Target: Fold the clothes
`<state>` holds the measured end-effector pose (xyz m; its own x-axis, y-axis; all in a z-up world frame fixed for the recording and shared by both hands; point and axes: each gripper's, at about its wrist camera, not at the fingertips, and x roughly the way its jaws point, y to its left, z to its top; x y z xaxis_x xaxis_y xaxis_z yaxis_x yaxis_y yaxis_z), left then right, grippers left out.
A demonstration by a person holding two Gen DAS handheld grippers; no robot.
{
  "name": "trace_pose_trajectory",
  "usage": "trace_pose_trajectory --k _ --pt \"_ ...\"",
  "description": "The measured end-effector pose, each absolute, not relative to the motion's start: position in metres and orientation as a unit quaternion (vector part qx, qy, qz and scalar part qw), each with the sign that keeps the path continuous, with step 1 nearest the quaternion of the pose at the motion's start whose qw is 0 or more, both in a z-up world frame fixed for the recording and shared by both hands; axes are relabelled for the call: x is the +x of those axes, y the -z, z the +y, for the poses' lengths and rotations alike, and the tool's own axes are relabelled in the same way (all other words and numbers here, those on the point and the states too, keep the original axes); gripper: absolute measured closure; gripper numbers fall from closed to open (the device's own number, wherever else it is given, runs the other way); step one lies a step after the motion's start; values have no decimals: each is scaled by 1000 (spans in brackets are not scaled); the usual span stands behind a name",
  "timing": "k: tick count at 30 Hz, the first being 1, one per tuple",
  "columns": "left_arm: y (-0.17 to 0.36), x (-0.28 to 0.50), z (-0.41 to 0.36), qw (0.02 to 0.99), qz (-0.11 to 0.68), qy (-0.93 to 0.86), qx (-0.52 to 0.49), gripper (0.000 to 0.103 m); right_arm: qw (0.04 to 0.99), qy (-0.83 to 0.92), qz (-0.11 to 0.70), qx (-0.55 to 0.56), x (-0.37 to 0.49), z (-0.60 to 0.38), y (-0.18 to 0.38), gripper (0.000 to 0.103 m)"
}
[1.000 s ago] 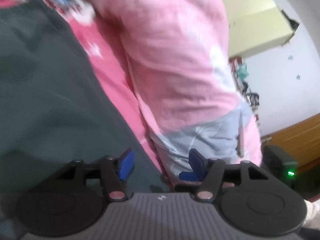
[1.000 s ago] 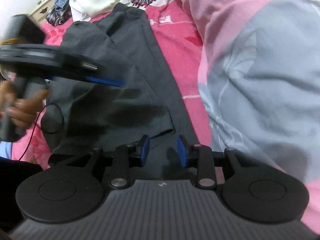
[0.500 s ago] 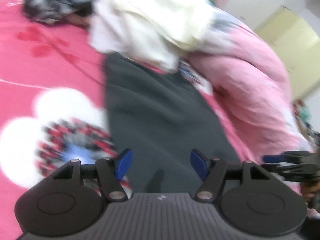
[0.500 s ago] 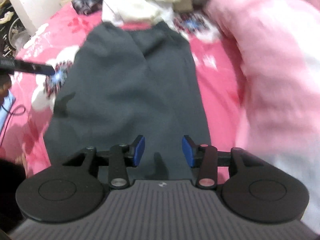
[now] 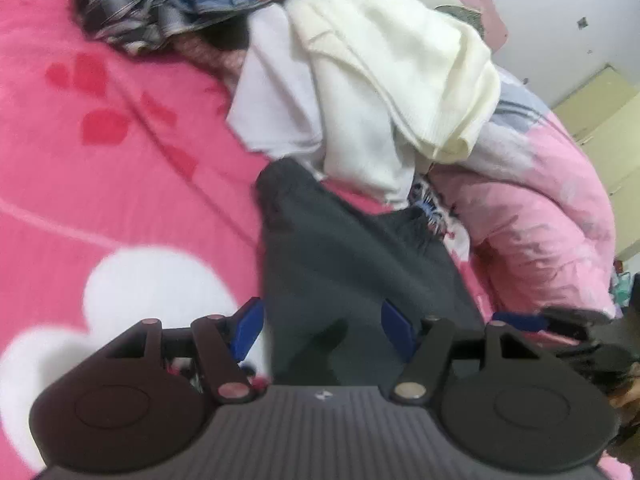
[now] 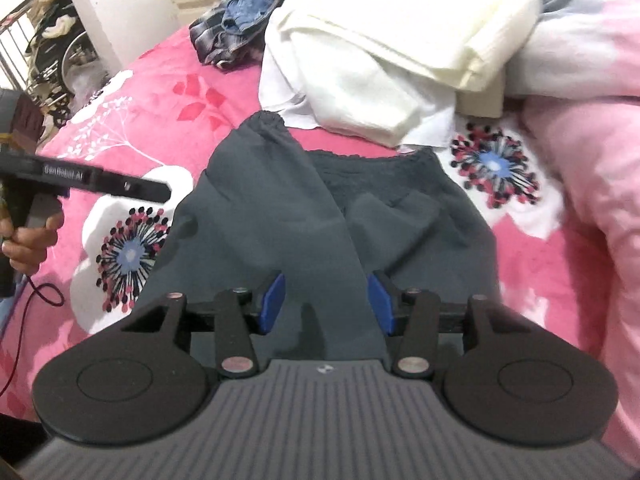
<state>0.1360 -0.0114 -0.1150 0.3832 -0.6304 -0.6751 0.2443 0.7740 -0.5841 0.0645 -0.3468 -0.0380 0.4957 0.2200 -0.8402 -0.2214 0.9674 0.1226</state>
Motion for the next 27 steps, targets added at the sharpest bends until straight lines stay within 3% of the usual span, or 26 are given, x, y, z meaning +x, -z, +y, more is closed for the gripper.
trace_pose_trajectory --k 8,10,11,20,27 --pt "136 162 -17 809 484 257 -214 37 824 -115 554 9 61 -364 84 53" --pt "141 161 -21 806 488 255 -217 37 823 -119 555 16 53 -363 82 76" --pt "141 160 -22 807 487 255 -217 37 822 -120 556 19 49 -363 80 100" --pt "120 145 -40 822 456 276 -198 37 846 -60 529 30 -15 -392 25 103" --pt "128 133 -63 826 473 270 -148 37 812 22 583 26 -39 -426 71 99"
